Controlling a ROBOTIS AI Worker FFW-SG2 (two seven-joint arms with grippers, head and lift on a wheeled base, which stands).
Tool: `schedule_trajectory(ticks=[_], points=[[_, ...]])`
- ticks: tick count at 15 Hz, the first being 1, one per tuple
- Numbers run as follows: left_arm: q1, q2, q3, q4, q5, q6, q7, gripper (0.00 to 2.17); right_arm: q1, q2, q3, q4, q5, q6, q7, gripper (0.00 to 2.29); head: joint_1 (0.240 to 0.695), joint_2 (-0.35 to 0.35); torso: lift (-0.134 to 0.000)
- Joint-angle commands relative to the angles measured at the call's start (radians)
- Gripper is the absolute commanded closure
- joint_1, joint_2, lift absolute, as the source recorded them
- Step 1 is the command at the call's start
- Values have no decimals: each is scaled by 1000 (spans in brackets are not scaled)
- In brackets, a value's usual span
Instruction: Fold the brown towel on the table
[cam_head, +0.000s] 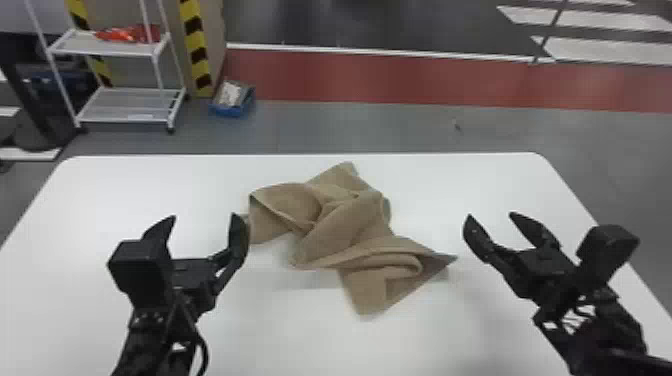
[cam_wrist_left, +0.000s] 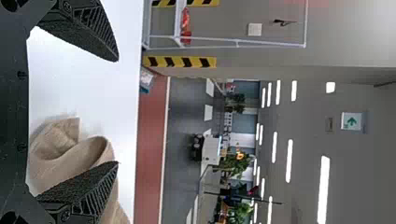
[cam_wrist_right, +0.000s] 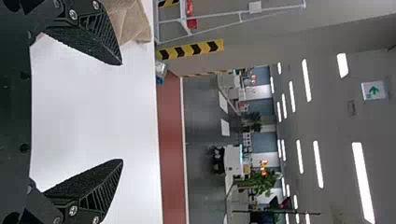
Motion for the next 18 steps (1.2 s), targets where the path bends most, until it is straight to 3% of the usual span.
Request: schedule_trajectory(ticks=[1, 4, 7, 12, 18], points=[[3, 9, -25, -9, 58, 53, 0, 151, 17, 1, -42, -1, 3, 39, 1, 188, 695, -161, -124], [6, 18, -50, -36, 121, 111, -33, 238, 34, 1, -48, -9, 3, 39, 1, 188, 695, -212, -124], [0, 15, -51, -33, 187, 194, -171, 265, 41, 1, -43, -12, -2, 36, 2, 188, 695, -259, -124], [-34, 6, -86, 40, 185, 197, -267, 272, 40, 1, -19, -6, 6, 11, 4, 188, 695, -309, -124], [-64, 5, -120, 83, 168, 191, -270, 333, 38, 1, -12, 2, 4, -1, 5, 188, 695, -330, -124]])
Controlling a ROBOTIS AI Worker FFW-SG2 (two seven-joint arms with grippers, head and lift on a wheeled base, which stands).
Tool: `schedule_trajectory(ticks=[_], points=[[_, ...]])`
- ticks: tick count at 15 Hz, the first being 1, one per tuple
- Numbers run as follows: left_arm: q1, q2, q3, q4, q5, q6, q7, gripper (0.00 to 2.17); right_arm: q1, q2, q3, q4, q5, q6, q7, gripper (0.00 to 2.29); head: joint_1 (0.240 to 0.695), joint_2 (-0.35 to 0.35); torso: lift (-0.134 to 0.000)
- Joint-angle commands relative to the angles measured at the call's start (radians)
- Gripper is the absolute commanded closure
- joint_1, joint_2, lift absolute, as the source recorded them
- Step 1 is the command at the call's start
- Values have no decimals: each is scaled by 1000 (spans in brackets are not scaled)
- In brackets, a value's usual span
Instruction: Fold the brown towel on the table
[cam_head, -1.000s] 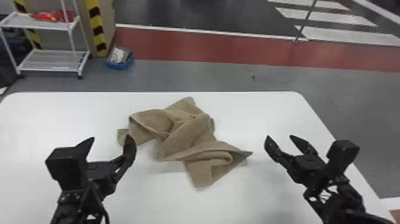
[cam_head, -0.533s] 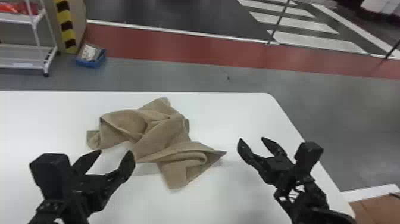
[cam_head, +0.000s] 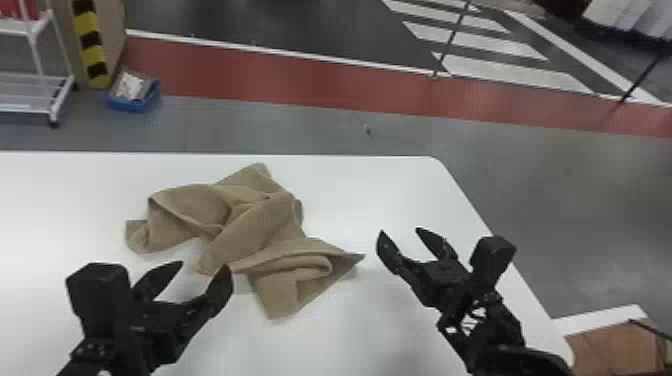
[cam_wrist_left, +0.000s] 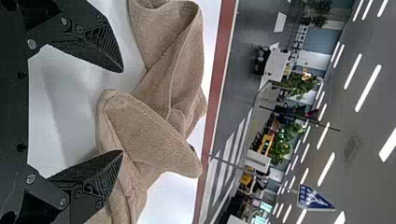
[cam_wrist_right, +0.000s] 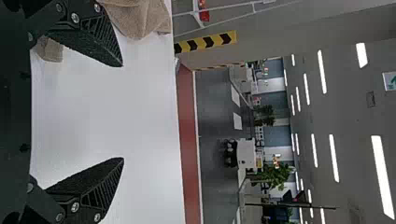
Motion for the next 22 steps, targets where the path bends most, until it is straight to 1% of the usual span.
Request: schedule_trajectory(ticks=[1, 6, 8, 10, 11, 12, 13, 15, 16, 18, 19, 20, 21, 22], points=[[-17, -2, -18, 24, -25, -9, 10, 333, -1, 1, -1, 6, -2, -10, 1, 188, 695, -330, -124], [-33, -2, -43, 46, -62, -3, 18, 333, 5, 1, -1, 6, -11, -16, 8, 188, 695, -336, -124], [-33, -2, -43, 41, -62, -3, 18, 333, 7, 1, -1, 6, -13, -16, 8, 188, 695, -341, -124], [-28, 0, -41, 35, -62, -3, 20, 603, 7, 1, -1, 6, -13, -16, 8, 188, 695, -343, -124], [-27, 0, -41, 32, -62, -6, 21, 606, 7, 1, -1, 8, -13, -16, 8, 188, 695, -343, -124], [-25, 0, -41, 30, -62, -6, 21, 745, 7, 1, -2, 12, -14, -16, 8, 188, 695, -342, -124], [-25, 0, -43, 29, -62, -6, 21, 1092, 7, 1, -5, 12, -14, -20, 8, 188, 695, -342, -124], [-20, 3, -43, 18, -64, -6, 21, 1521, 11, 1, -7, 12, -23, -32, 8, 188, 695, -344, -124], [-14, 5, -43, 7, -70, -3, 21, 1565, 13, 1, -7, 12, -23, -32, 8, 188, 695, -345, -124], [12, 9, -38, -36, -90, -6, 21, 1565, 21, 1, -8, 8, -39, -41, 9, 188, 695, -348, -124], [39, 11, -18, -83, -99, -3, 21, 1565, 25, 1, -5, 0, -48, -41, 9, 188, 695, -349, -124], [65, 17, 12, -131, -99, 6, 21, 1588, 30, 1, -2, -11, -49, -41, 9, 188, 695, -348, -124], [101, 20, 57, -195, -94, 37, 21, 1744, 31, 1, -1, -18, -55, -41, 9, 188, 695, -344, -124], [138, 28, 101, -264, -87, 77, 21, 1744, 33, 1, 1, -28, -59, -41, 9, 188, 695, -324, -124]])
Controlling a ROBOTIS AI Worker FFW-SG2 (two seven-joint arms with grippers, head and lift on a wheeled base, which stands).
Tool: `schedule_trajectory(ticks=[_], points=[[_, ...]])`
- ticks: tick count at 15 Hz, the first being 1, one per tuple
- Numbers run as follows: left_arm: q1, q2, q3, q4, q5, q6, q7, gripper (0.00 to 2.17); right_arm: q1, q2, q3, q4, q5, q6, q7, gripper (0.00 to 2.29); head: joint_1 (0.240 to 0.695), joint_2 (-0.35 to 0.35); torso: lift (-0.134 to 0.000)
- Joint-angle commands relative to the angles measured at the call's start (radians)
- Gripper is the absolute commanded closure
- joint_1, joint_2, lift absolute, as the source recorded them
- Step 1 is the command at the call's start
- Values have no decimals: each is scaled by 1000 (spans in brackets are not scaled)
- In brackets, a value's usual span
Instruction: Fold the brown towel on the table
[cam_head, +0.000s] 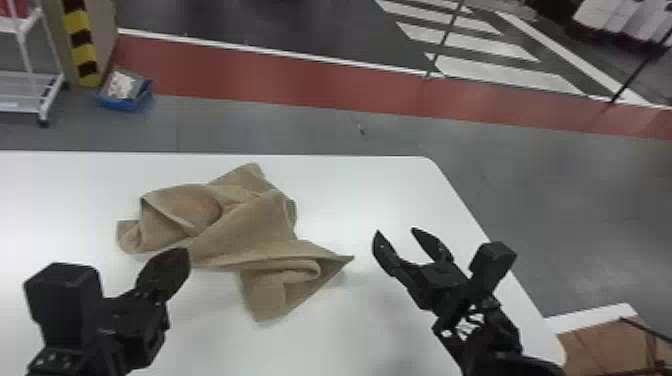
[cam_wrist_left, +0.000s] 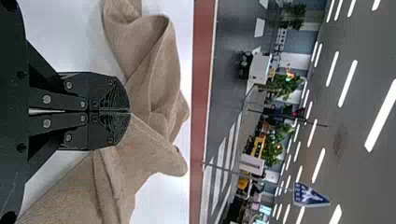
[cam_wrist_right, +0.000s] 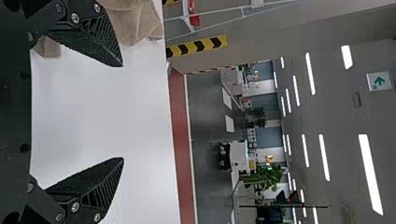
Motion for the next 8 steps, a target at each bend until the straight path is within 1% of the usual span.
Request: schedule_trajectory(ticks=[1, 3, 4, 5, 6, 8], points=[[81, 19, 100, -158, 23, 85, 3, 1744, 4, 1, 7, -28, -6, 6, 0, 188, 695, -307, -124], [130, 25, 204, -282, 58, 192, 17, 1744, 2, 1, 22, -57, -6, 18, 0, 188, 695, -270, -124], [148, 25, 252, -336, 63, 254, 48, 1744, -1, 1, 33, -71, -4, 28, 0, 188, 695, -226, -124], [159, 25, 287, -367, 66, 281, 71, 1744, -5, 1, 41, -88, -3, 43, 2, 184, 695, -196, -124], [165, 27, 326, -385, 75, 281, 83, 1744, -19, 1, 47, -103, -18, 64, 18, 184, 695, -163, -124], [168, 27, 390, -396, 119, 278, 97, 1744, -76, 1, 56, -132, -29, 144, 69, 167, 695, -105, -124]])
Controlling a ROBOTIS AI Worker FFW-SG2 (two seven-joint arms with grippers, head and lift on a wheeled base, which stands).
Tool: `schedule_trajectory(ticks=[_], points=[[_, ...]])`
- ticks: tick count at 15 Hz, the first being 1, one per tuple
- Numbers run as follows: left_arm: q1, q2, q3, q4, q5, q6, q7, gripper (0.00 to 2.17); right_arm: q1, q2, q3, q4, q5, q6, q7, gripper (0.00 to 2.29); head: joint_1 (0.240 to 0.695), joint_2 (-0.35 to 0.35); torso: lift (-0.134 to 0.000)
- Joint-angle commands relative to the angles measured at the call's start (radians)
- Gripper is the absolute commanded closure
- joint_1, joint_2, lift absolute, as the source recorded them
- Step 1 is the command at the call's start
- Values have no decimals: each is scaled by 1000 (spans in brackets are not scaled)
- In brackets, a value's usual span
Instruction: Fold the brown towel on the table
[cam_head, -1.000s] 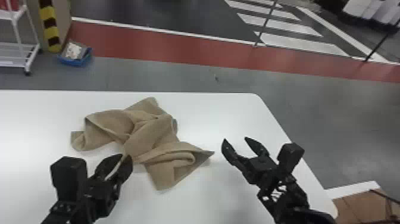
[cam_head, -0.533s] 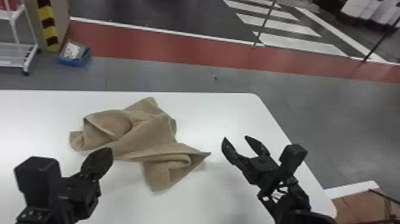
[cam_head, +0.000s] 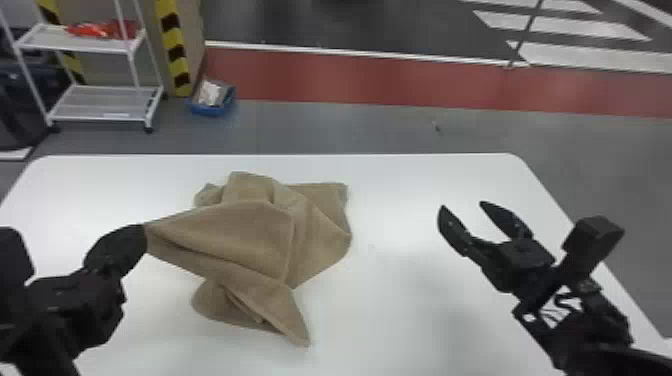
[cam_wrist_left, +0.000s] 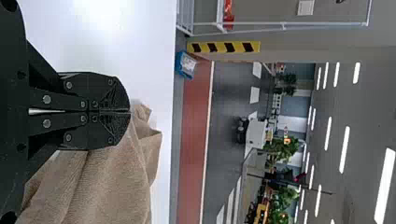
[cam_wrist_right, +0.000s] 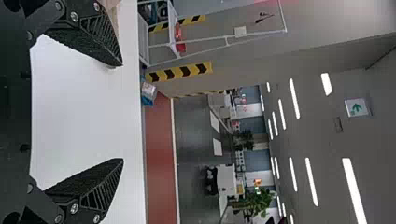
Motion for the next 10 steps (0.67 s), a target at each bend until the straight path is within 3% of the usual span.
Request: schedule_trajectory(ticks=[1, 3, 5, 6, 7, 10], points=[[-6, -3, 66, -8, 28, -10, 51, 1744, -86, 1, 7, -20, -26, 69, 58, 167, 695, -75, -124], [-38, -7, 89, 23, 5, -34, 160, 1744, -201, 1, 7, 36, -48, 145, 171, 167, 695, 10, -124], [-63, -10, 96, 63, -21, -34, 180, 1744, -311, 0, 37, 180, -29, 161, 290, 181, 695, 81, -124], [-66, -12, 95, 73, -23, -34, 180, 1744, -348, -17, 67, 244, -14, 161, 322, 255, 695, 104, -124], [-71, -15, 92, 84, -23, -34, 177, 1744, -381, -23, 97, 310, 13, 158, 331, 373, 695, 127, -124], [-84, -15, 83, 98, -26, -34, 171, 1744, -439, -2, 171, 444, 153, 121, 290, 380, 695, 177, -124]])
